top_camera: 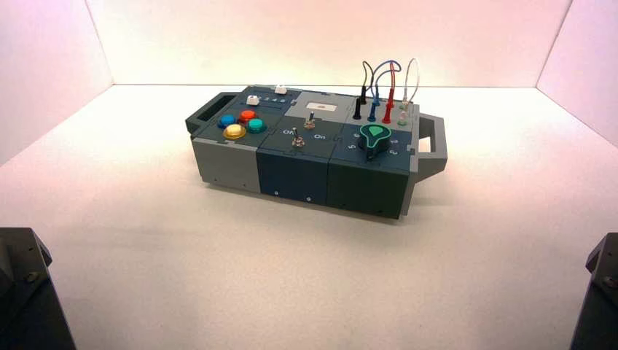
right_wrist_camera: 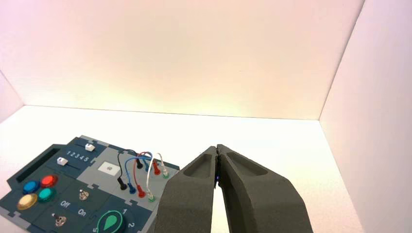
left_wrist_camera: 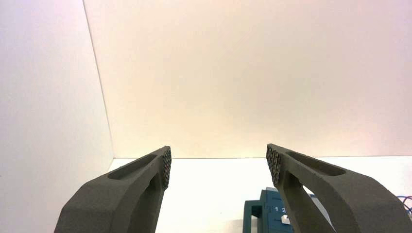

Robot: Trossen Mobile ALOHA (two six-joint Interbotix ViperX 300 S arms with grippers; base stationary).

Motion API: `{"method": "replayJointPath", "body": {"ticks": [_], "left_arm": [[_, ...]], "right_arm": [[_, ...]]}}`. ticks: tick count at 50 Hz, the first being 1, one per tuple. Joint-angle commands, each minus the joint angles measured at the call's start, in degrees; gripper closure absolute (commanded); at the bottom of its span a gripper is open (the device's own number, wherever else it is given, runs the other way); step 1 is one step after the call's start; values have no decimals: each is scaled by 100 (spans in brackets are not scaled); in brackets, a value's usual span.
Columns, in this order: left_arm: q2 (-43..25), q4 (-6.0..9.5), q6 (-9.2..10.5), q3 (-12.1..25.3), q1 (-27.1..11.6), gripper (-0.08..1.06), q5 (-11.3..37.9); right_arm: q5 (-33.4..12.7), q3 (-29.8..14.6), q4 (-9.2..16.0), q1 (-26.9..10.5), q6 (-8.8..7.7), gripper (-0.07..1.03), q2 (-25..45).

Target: Close left gripper.

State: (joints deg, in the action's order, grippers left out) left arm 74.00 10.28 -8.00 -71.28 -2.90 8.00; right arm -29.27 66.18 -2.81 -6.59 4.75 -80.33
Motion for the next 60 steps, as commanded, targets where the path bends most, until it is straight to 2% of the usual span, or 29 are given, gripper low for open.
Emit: {"method": "replayJointPath", "body": {"ticks": [1,33,41,43,46,49,50,52,53,54,55,56,60], "left_arm": [[-79,-9,-18,105,26,-4,-70],[-141,-18,-70,105,26,-4,-97],[-167,-18,-79,79,26,-2,-237],[-167,-18,-79,70,26,3,-255],[-167,-18,-79,53,26,19,-264],[-176,-18,-70,53,35,47,-272],[-176,-18,-79,53,35,54,-272],[-167,-26,-79,53,44,80,-237],[-158,-26,-79,53,44,86,-229],[-149,-35,-88,53,44,98,-202],[-149,-53,-105,53,44,103,-167],[-132,-62,-132,62,44,100,-123],[-123,-70,-176,97,79,101,35]], "right_arm": [[70,-88,26,-9,0,99,97],[70,-97,141,-18,0,99,334],[70,-97,141,-18,-9,99,334],[70,-97,141,-26,-9,99,334],[70,-88,141,-18,0,99,334],[70,-88,141,-18,-9,99,334],[79,-97,141,-18,-9,99,334],[79,-97,141,-18,-9,99,334],[88,-97,141,-18,-9,99,334],[88,-88,141,-18,-9,99,334],[97,-88,141,-26,-9,99,334],[97,-88,141,-26,-9,99,334],[88,-88,141,-26,-9,99,334]]}}
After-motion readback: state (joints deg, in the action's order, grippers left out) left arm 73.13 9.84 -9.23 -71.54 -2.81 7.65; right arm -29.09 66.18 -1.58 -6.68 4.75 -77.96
